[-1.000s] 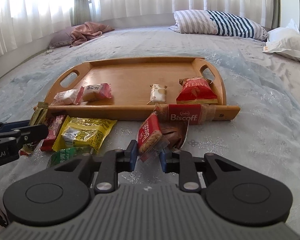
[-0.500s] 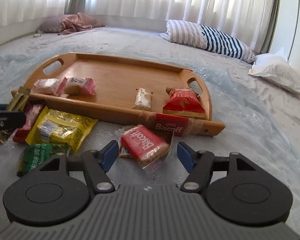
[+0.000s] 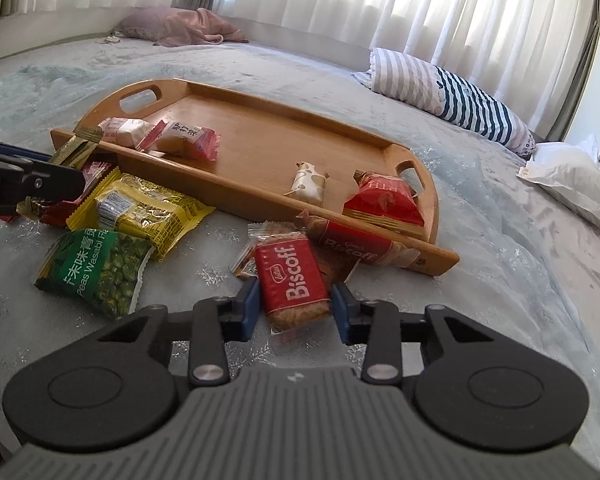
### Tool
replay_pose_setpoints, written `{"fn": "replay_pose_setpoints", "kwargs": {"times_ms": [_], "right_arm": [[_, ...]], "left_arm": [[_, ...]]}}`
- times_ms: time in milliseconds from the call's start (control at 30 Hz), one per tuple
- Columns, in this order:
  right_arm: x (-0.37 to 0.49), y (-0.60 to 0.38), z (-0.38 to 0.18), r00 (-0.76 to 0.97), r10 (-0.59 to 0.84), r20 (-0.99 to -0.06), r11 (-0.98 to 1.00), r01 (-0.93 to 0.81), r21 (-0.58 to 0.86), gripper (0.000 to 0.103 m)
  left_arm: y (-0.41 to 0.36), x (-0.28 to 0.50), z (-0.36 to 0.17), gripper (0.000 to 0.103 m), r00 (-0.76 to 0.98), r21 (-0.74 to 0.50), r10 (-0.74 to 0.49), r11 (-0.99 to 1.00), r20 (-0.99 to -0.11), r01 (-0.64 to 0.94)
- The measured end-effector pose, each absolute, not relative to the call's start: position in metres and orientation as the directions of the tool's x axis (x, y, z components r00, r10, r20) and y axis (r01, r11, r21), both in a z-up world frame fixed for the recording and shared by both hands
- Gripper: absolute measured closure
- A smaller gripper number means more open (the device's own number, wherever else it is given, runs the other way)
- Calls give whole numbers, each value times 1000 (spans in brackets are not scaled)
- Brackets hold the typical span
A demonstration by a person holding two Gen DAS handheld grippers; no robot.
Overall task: Organize snacks
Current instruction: 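Place the Biscoff pack on the tray with the right tool while the left tool lifts the gold packet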
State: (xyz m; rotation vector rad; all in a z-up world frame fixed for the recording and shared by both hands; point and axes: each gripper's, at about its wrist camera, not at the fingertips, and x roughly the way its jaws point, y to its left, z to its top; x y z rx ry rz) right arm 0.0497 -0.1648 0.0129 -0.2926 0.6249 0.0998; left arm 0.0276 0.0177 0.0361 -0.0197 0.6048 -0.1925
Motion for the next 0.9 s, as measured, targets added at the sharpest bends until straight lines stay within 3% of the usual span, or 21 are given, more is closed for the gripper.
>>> {"fn": "replay_pose_setpoints", "kwargs": {"times_ms": [567,900], "right_arm": [[57,-172,51,806,177,-565,976,-217,-3,64],[80,-162,66,841,170,-514,981,-196,4,64]], "left_arm": [[17,35,39,73,805,-85,-211,977,-554,198],[20,51,46,73,820,-97,-217,976,-530,196]]}}
